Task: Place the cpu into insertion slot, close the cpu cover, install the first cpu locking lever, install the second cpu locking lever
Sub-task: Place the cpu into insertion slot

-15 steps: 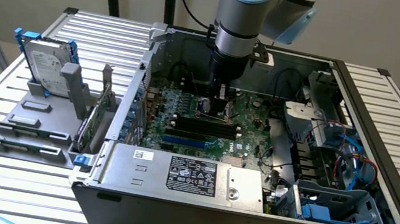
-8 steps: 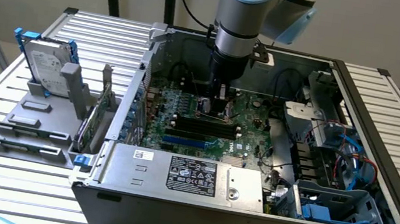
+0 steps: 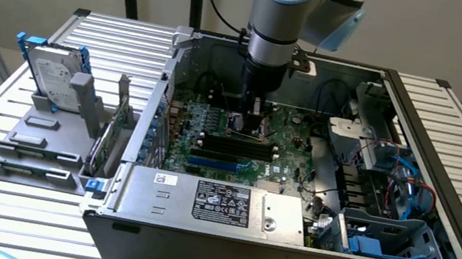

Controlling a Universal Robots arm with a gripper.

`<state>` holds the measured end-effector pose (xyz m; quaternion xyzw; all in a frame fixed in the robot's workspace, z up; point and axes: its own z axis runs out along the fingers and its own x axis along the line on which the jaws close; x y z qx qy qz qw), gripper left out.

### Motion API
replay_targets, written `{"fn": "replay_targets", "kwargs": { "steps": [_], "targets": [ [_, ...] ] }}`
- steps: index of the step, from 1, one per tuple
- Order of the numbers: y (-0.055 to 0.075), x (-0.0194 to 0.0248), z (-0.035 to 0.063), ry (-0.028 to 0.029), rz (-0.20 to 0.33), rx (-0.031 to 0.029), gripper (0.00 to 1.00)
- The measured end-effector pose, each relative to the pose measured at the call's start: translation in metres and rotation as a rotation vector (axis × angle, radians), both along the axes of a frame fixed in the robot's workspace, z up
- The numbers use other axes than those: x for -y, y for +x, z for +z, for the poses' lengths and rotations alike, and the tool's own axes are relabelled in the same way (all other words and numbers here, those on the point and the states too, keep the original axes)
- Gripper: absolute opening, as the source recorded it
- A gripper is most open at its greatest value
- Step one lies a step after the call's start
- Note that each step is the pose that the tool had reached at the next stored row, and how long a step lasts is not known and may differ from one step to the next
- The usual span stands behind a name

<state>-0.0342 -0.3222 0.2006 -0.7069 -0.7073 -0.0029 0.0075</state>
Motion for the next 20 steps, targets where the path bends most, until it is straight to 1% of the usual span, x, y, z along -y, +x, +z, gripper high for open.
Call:
{"fn": "replay_targets", "kwargs": {
  "steps": [3, 11, 20],
  "targets": [
    [-0.0010, 0.0000, -0.0002, -0.0013, 0.000, 0.0008, 0.54],
    [-0.0012, 0.0000, -0.0010, -0.0029, 0.002, 0.0060, 0.54],
    [-0.0023, 0.0000, -0.0017, -0.0038, 0.002, 0.0070, 0.54]
  ]
}}
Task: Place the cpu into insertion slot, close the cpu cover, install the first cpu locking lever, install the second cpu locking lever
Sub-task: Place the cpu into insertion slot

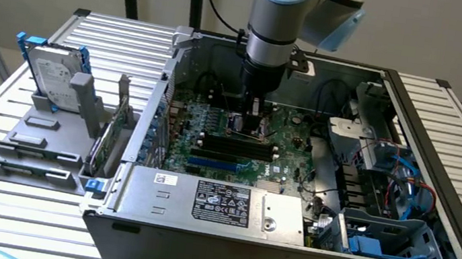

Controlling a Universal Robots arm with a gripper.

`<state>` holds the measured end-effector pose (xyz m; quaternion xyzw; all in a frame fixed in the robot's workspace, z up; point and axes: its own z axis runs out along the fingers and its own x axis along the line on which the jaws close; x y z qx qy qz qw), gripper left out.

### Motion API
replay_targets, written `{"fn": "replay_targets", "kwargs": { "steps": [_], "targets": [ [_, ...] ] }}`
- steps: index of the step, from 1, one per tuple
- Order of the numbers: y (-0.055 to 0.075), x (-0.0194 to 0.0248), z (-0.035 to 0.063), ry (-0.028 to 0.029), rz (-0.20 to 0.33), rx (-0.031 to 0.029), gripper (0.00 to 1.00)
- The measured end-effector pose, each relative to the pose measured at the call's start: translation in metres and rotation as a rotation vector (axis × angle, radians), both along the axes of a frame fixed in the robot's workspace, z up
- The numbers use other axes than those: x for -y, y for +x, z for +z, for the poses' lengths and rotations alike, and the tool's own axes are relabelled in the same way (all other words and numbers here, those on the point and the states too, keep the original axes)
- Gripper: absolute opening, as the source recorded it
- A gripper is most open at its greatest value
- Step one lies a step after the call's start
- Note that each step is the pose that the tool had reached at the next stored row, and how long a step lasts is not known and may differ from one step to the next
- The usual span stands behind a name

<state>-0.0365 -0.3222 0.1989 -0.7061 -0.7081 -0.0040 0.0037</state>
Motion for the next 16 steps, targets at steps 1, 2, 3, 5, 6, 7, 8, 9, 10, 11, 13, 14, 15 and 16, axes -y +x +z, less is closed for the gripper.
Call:
{"fn": "replay_targets", "kwargs": {
  "steps": [1, 2, 3, 5, 6, 7, 8, 9, 10, 11, 13, 14, 15, 16],
  "targets": [
    [0.000, 0.0000, -0.0001, 0.0000, 0.000, 0.0000, 0.54],
    [0.000, 0.0000, -0.0002, -0.0001, 0.000, 0.0000, 0.54],
    [0.000, 0.0000, -0.0002, -0.0001, 0.000, -0.0001, 0.54],
    [0.000, 0.0000, -0.0003, -0.0002, 0.000, -0.0001, 0.54],
    [0.000, 0.0000, -0.0003, -0.0005, 0.000, -0.0002, 0.56],
    [0.000, 0.0000, -0.0003, -0.0006, 0.000, -0.0001, 0.56],
    [0.000, 0.0000, -0.0003, -0.0007, 0.000, -0.0001, 0.62],
    [0.000, 0.0000, -0.0004, -0.0006, 0.000, 0.0000, 0.62],
    [0.000, 0.0000, 0.0001, -0.0005, 0.000, 0.0001, 0.62],
    [0.000, 0.0000, 0.0021, -0.0003, 0.000, 0.0001, 0.62],
    [0.000, 0.0000, 0.0088, -0.0004, 0.000, 0.0000, 0.62],
    [0.000, 0.0000, 0.0130, -0.0006, 0.000, 0.0000, 0.62],
    [0.000, 0.0000, 0.0169, -0.0006, 0.000, 0.0000, 0.62],
    [-0.001, 0.0000, 0.0196, -0.0007, 0.000, -0.0001, 0.62]
  ]
}}
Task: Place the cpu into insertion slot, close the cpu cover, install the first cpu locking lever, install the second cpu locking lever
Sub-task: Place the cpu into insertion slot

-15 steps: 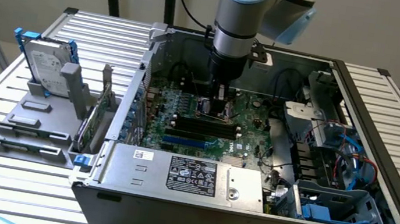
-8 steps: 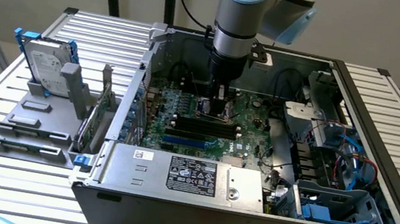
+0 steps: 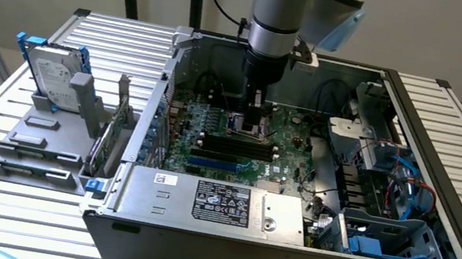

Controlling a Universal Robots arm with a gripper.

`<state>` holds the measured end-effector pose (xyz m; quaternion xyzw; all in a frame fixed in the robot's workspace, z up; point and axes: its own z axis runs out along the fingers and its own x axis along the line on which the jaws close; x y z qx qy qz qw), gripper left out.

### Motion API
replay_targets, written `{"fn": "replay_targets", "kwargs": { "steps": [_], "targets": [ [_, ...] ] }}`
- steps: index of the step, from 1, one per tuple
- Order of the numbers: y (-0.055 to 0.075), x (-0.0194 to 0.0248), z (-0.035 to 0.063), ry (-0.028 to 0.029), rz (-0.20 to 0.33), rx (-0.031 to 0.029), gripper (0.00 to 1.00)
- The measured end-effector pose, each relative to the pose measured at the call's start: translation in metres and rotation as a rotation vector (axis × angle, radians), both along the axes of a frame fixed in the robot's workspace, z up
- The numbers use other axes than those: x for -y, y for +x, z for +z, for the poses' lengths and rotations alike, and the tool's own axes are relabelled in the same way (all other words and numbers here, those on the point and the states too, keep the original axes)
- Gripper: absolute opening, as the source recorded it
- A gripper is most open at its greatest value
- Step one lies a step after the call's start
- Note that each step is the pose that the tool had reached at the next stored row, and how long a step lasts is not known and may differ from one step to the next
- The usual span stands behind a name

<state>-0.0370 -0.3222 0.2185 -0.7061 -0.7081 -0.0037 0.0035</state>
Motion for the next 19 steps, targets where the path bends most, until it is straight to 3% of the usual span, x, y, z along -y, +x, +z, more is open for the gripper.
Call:
{"fn": "replay_targets", "kwargs": {
  "steps": [2, 5, 6, 7, 8, 13, 19],
  "targets": [
    [-0.003, 0.0005, 0.0024, 0.0001, 0.000, 0.0001, 0.60],
    [-0.014, 0.0010, 0.0035, -0.0001, 0.000, 0.0000, 0.47],
    [-0.018, 0.0011, 0.0037, 0.0000, 0.000, 0.0000, 0.47],
    [-0.023, 0.0013, 0.0040, 0.0001, 0.000, 0.0001, 0.36],
    [-0.028, 0.0015, 0.0043, 0.0001, 0.000, 0.0001, 0.36],
    [-0.041, 0.0021, 0.0065, 0.0002, 0.000, 0.0004, 0.12],
    [-0.041, 0.0021, 0.0065, 0.0005, 0.000, 0.0005, 0.11]
  ]
}}
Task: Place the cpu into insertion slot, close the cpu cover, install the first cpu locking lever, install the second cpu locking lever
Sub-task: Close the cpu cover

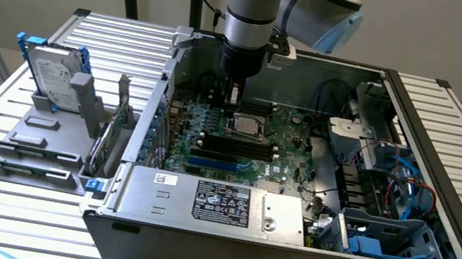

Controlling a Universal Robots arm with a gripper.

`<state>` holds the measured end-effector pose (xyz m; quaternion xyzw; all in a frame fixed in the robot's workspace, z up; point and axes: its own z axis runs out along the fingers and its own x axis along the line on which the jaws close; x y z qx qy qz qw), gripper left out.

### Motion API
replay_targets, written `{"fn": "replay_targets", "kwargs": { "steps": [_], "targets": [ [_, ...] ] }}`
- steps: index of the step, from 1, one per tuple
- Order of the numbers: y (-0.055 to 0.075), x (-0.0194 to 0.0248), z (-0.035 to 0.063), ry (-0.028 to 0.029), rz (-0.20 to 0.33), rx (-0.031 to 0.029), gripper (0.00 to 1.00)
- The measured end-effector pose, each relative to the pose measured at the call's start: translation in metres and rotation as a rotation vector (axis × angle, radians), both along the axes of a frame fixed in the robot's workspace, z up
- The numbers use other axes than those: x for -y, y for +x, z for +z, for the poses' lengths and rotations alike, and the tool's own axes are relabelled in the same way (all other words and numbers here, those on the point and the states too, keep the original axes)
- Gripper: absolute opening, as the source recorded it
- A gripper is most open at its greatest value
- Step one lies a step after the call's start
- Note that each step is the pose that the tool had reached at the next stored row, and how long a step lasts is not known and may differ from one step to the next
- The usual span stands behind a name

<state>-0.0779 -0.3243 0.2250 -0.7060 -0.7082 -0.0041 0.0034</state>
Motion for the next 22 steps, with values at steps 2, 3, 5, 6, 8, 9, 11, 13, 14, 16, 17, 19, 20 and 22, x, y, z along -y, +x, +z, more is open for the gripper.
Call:
{"fn": "replay_targets", "kwargs": {
  "steps": [2, 3, 5, 6, 8, 9, 11, 13, 14, 16, 17, 19, 20, 22],
  "targets": [
    [0.000, 0.0000, 0.0000, 0.0000, 0.000, 0.0000, 0.11],
    [0.000, 0.0000, 0.0000, 0.0000, 0.000, 0.0000, 0.11],
    [0.000, 0.0000, 0.0000, 0.0000, 0.000, 0.0000, 0.11],
    [0.000, 0.0000, 0.0000, 0.0000, 0.000, 0.0000, 0.11],
    [0.000, 0.0000, 0.0000, 0.0000, 0.000, 0.0000, 0.11],
    [0.000, 0.0000, 0.0000, -0.0001, 0.000, 0.0000, 0.11],
    [0.000, 0.0000, 0.0000, 0.0000, 0.000, 0.0000, 0.11],
    [0.001, 0.0002, 0.0002, 0.0005, 0.000, -0.0003, 0.11],
    [0.003, 0.0006, 0.0008, 0.0016, 0.000, -0.0009, 0.11],
    [0.009, 0.0010, 0.0029, 0.0022, 0.000, -0.0033, 0.11],
    [0.013, 0.0013, 0.0043, 0.0024, 0.000, -0.0048, 0.11],
    [0.022, 0.0021, 0.0075, 0.0034, 0.000, -0.0083, 0.11],
    [0.027, 0.0025, 0.0096, 0.0036, 0.000, -0.0100, 0.11],
    [0.036, 0.0034, 0.0141, 0.0041, 0.000, -0.0123, 0.11]
  ]
}}
